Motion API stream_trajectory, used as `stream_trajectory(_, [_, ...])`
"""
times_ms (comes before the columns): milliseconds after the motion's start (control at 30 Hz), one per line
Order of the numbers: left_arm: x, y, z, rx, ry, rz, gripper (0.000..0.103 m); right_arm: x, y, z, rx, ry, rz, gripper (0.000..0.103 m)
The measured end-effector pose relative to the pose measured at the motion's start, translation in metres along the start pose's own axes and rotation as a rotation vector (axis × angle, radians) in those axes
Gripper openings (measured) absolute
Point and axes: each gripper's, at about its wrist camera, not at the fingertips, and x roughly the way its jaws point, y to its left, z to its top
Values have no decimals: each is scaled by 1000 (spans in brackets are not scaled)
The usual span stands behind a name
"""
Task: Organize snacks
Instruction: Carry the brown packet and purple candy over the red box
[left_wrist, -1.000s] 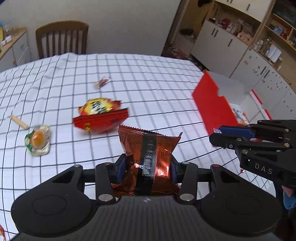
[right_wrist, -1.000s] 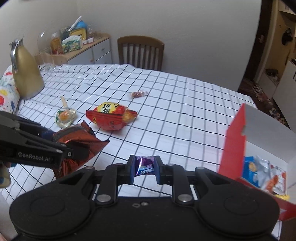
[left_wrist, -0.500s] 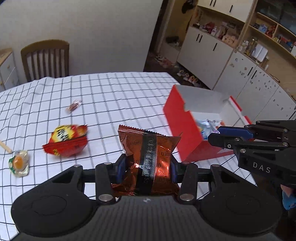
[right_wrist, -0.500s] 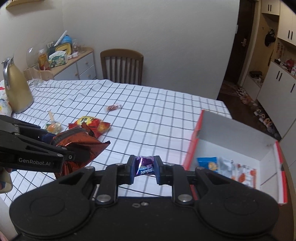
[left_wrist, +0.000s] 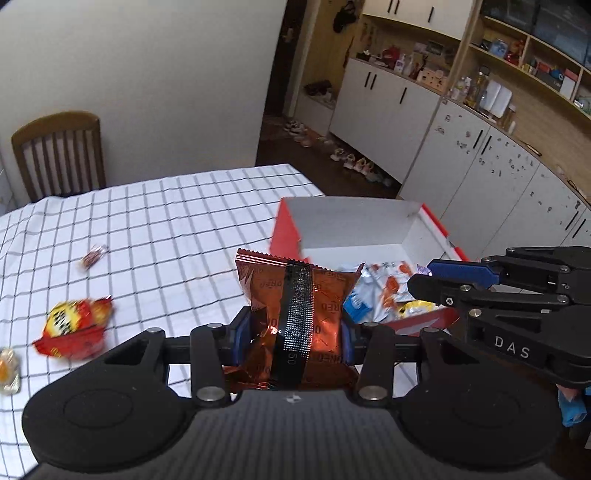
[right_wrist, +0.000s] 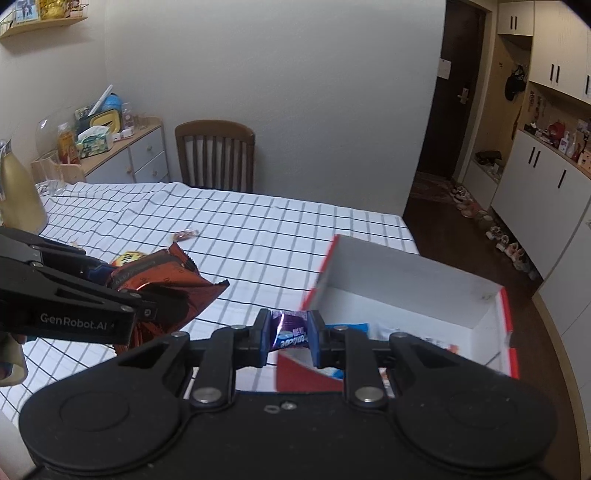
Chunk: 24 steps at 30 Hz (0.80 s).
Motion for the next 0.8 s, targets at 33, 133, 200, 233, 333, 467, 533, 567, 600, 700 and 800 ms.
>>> stream_trajectory(33, [3, -5, 3, 5, -1, -2, 44, 0, -6, -1, 5, -1, -5, 19])
stream_trajectory(133, [15, -19, 13, 21, 0, -9, 44, -1, -23, -3, 16, -2, -25, 19])
stream_trajectory(200, [24, -27, 18, 33, 3, -13, 45, -1, -33, -5, 26, -3, -40, 19])
stream_trajectory(233, [29, -31, 21, 38, 5, -14, 44, -1, -39, -6, 32, -3, -48, 19])
stream_trajectory(333, [42, -42, 28, 52, 10, -17, 44, 1, -56, -9, 48, 0, -70, 19])
stream_trajectory(467, [60, -56, 36, 76, 17, -13, 44, 4, -80, -18, 73, 11, -106, 19])
stream_trajectory(533, [69, -62, 41, 83, 24, -12, 45, 7, -91, -23, 90, 21, -120, 19])
stream_trajectory(567, [74, -65, 43, 85, 31, -12, 44, 9, -96, -25, 95, 24, -127, 19])
stream_trajectory(600, [78, -67, 45, 86, 37, -9, 44, 10, -101, -28, 99, 28, -135, 19])
stream_trajectory(700, [93, -74, 50, 97, 48, 5, 45, 16, -116, -35, 124, 43, -138, 19])
stream_trajectory(800, [108, -80, 55, 97, 63, 13, 45, 21, -131, -42, 148, 61, -153, 19])
